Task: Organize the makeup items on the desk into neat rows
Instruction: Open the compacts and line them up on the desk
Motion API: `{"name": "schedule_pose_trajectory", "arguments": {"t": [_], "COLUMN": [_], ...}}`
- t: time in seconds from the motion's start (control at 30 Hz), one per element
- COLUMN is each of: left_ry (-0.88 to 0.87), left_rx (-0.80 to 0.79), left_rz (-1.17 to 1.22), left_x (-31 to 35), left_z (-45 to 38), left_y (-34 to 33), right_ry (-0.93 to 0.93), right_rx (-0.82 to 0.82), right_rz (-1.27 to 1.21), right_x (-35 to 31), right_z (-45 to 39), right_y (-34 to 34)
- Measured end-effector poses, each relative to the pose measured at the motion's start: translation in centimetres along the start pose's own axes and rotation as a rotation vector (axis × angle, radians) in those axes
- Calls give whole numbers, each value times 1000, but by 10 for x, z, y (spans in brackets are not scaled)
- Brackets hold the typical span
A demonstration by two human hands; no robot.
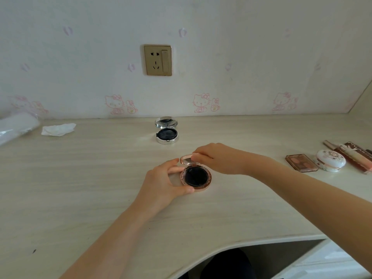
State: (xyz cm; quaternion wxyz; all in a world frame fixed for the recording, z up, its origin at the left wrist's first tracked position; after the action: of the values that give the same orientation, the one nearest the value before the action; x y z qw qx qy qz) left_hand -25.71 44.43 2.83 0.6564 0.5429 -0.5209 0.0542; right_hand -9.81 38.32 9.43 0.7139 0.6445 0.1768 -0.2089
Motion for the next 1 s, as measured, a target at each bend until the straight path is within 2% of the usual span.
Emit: {"name": "schedule_pose_trajectory", "arguments": {"t": [0.27, 0.47, 0.6, 1.0], "left_ry": [-17, -14, 7, 3], "left_rx": [6, 21, 22, 16], "left_rz": [4, 13, 16, -3], "left_x": [5, 4, 3, 3], "left_z": [3, 3, 2, 3], "left_y": [1, 1, 1, 2], "right_ry": [-85, -171, -188, -181], "right_rx": [-97, -147, -151, -128], "right_rz": [-65, -317, -440, -530], "right_x": [0, 7, 13, 13], "right_z": [-15, -19, -20, -22], "right_y": [12, 12, 10, 10]}}
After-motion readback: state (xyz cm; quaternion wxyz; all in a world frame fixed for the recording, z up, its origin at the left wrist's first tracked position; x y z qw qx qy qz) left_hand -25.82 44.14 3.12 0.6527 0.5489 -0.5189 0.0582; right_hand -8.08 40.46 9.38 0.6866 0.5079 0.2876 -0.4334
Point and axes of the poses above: each hand's wrist, its own z-axis away from the middle knuckle, its own y-axis out of the back of the hand, x = y × z, the point moved 3 cm from there along -z, towards the middle knuckle, and after that the axes turned 7 degrees about -z, right-handed, at the moved point
